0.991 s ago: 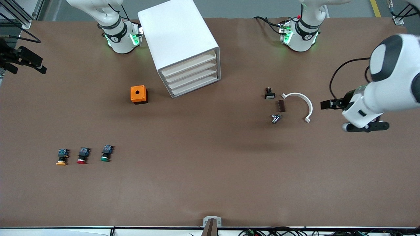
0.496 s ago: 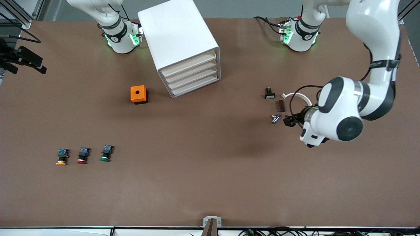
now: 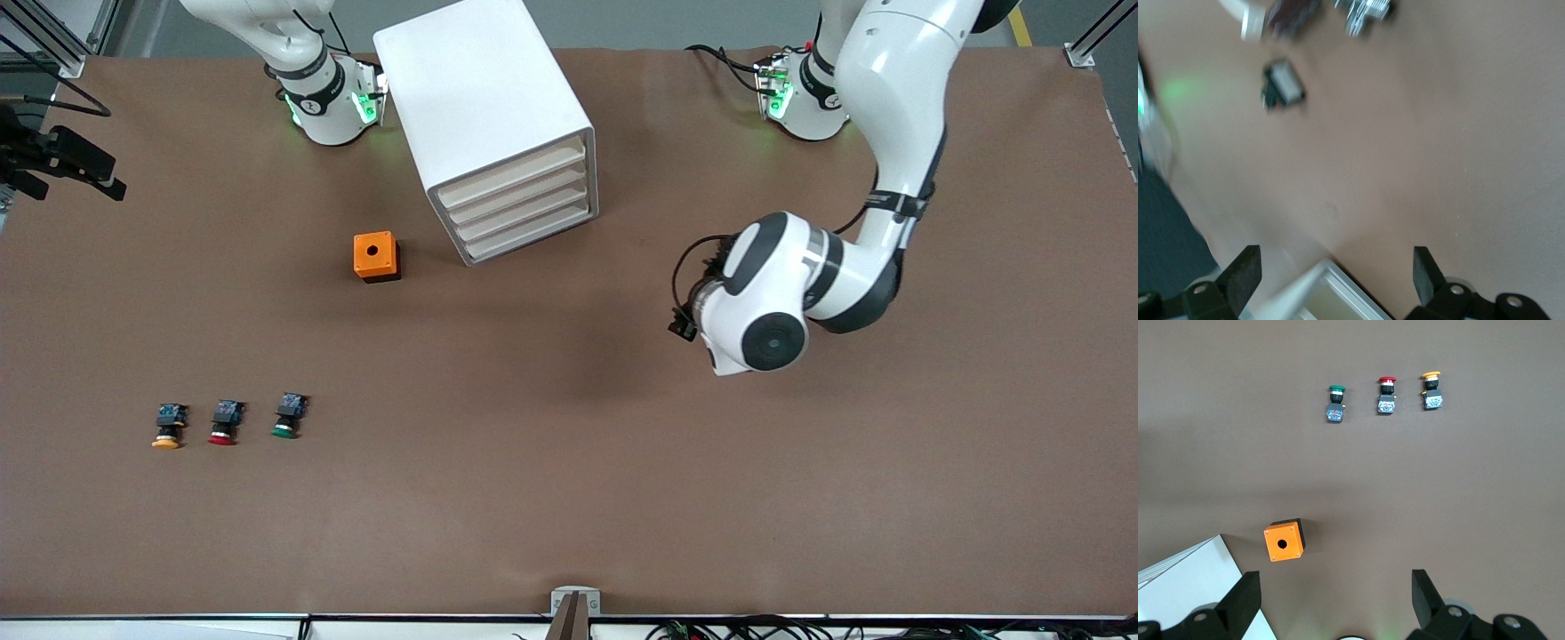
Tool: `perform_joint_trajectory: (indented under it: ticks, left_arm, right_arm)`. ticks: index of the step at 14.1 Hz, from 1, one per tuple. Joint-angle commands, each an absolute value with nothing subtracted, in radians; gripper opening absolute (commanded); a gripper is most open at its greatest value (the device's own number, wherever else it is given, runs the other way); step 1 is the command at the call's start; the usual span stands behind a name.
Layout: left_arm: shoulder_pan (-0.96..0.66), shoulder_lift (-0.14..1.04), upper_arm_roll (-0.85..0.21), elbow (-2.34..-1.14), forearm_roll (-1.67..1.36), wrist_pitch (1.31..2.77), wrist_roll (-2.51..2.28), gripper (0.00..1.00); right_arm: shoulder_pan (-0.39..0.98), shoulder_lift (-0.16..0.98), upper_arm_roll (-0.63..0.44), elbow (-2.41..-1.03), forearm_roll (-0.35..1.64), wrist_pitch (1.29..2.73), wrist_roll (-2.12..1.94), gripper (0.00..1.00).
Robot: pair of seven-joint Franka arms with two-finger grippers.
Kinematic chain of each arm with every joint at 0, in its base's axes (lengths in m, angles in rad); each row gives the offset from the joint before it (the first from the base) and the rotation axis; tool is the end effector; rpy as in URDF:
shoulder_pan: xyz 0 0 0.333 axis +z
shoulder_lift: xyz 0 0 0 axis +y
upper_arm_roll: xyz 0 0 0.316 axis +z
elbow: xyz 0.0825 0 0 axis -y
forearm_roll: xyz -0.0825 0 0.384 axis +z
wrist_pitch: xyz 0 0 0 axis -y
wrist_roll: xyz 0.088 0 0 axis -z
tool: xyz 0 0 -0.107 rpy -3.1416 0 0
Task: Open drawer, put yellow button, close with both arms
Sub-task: 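Reach the left gripper to the top drawer front of the cabinet, then pull the top drawer open with the left gripper while the right gripper reaches the buttons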
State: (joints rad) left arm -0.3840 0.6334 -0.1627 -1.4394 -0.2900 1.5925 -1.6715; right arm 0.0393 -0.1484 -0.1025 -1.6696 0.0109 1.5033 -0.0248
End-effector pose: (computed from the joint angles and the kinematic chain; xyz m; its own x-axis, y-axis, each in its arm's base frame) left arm 0.5586 -0.3546 0.3019 0.2624 0.9189 -0.2947 0.7855 -0.3808 -0.4878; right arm 0.4994 -0.0346 0.6502 0.9992 -0.0363 -0.0180 -0.0367 -0.9990 -0.0265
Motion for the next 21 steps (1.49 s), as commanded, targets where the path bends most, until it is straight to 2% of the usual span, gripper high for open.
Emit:
perform_joint_trajectory:
  ticks: [1, 11, 15, 18, 21]
  left_arm:
    - [-0.416, 0.666, -0.156, -1.405, -0.408, 1.589, -1.878, 1.0]
    - [-0.478, 0.713, -0.158, -1.41, -0.941, 1.582, -2.305, 0.99]
    - [-0.535, 0.738, -0.158, -1.411, -0.997, 1.562, -2.399, 0.88]
    - [-0.561, 0.764, -0.158, -1.411, -1.038, 1.559, -2.471, 0.71]
    - [-0.589, 0.77, -0.158, -1.411, -1.052, 1.543, -2.522, 0.66]
  right_arm:
    - [0.026, -0.169, -0.094, -1.683, -0.002, 1.511, -0.023, 1.0]
    - [0.032, -0.152, -0.092, -1.642, -0.034, 1.502, -0.029, 1.0]
    - [0.023, -0.115, -0.098, -1.643, -0.029, 1.502, -0.022, 1.0]
    - [0.018, -0.016, -0.098, -1.631, -0.037, 1.541, -0.028, 1.0]
    - [-0.015, 0.085, -0.098, -1.623, -0.032, 1.621, -0.029, 1.0]
